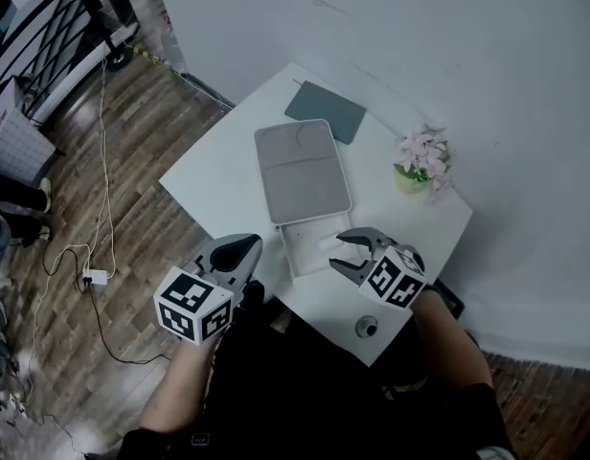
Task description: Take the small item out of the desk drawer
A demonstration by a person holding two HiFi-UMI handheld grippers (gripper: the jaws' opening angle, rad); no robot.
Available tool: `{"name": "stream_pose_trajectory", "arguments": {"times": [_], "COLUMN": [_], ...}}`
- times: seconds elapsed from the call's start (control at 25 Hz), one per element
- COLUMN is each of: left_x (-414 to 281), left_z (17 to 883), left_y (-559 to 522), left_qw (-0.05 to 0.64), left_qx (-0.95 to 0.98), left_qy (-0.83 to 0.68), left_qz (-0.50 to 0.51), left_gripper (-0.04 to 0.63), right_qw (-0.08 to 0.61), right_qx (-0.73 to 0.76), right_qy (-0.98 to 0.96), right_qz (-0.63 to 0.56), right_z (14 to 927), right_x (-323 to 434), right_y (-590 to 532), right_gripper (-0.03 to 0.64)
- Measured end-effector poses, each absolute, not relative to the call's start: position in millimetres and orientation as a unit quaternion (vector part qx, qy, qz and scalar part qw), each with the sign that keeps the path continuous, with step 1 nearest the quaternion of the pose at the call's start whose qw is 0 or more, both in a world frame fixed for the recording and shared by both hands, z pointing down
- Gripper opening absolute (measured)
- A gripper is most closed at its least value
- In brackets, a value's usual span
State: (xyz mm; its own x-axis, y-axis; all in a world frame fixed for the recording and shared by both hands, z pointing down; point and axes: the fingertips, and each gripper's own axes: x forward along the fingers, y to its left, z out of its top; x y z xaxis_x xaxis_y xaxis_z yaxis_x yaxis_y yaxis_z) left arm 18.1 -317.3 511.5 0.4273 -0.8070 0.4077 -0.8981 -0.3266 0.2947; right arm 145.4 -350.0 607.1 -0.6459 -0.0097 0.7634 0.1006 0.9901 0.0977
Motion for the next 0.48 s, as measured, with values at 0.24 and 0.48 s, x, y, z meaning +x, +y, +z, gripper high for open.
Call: {"name": "stream_pose_trajectory", "arguments": {"times": [0.24, 0.48], "left_x": [11, 9], "left_z": [524, 543], "left_y": [-297, -285], "left_qw": [0.262, 0.284], "left_qx": [0.777, 0.757], "left_qy": [-0.565, -0.581], "left_qz": [0.088, 0.091], "left_gripper": [0.014, 0.014], "right_qw": [0.457, 0.521], "right_qx": [-0.097, -0.141], "right_qy": [-0.877, -0.821], "right_qz": [-0.110, -0.185], "right_z": [642, 683], "right_x": [135, 140], "right_y": [-350, -357], "right_gripper": [0.193, 0.195]}}
